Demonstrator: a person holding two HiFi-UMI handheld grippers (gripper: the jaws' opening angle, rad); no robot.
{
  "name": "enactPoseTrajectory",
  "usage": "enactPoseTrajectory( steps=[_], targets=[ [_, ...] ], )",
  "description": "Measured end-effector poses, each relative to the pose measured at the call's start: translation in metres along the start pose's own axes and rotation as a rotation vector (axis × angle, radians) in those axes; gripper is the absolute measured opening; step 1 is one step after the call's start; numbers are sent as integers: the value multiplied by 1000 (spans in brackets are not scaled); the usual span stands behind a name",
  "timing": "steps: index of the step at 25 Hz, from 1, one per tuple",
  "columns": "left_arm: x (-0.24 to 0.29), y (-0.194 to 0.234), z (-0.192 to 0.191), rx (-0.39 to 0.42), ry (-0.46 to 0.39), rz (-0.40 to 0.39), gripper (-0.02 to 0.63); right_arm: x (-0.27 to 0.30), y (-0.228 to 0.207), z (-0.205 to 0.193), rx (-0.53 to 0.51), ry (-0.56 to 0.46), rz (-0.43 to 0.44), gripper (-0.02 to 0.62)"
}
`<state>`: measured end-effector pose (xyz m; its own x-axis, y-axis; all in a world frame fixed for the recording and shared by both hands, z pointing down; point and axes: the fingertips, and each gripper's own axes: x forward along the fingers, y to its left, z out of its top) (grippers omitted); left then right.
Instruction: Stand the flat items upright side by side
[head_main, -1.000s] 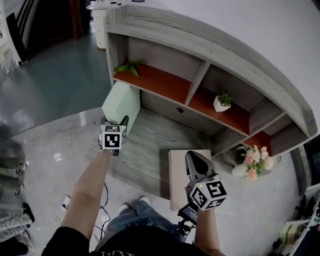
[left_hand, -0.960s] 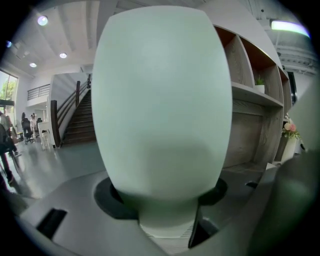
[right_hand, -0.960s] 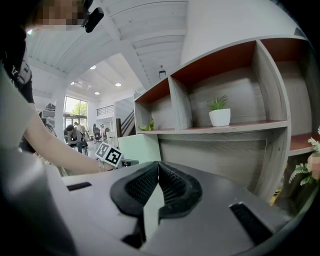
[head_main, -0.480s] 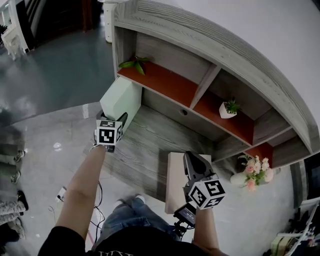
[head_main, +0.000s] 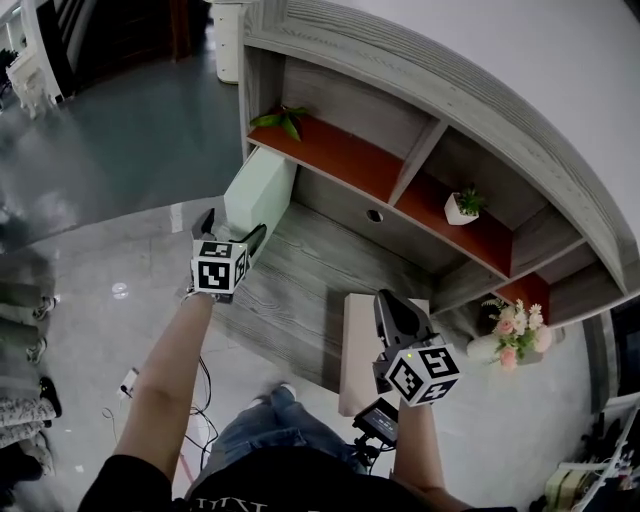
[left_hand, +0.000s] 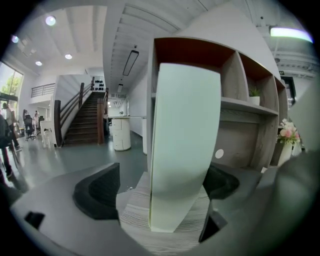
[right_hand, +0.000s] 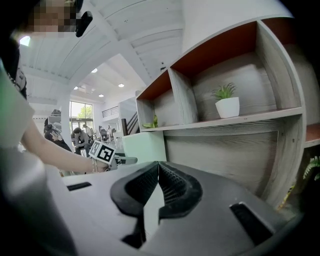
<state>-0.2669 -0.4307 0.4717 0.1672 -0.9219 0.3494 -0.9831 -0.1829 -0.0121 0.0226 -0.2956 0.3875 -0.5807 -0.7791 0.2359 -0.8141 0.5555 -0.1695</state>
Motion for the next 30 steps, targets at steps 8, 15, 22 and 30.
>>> enactPoseTrajectory(
  steps=[8, 15, 22, 30],
  targets=[
    [-37, -6, 3, -42, -36, -41, 491, -31, 36, -1, -3, -18, -54, 15],
    [-78, -23, -2, -106, -81, -92, 491, -72, 54, -11, -3, -37, -138, 15],
    [-106, -54, -10, -162, -80, -153, 491, -115, 54, -29, -40, -11, -204, 15],
    [-127, -114, -25, -173, -76, -240, 489, -158, 33, -40, -71, -36, -267, 15]
  ],
)
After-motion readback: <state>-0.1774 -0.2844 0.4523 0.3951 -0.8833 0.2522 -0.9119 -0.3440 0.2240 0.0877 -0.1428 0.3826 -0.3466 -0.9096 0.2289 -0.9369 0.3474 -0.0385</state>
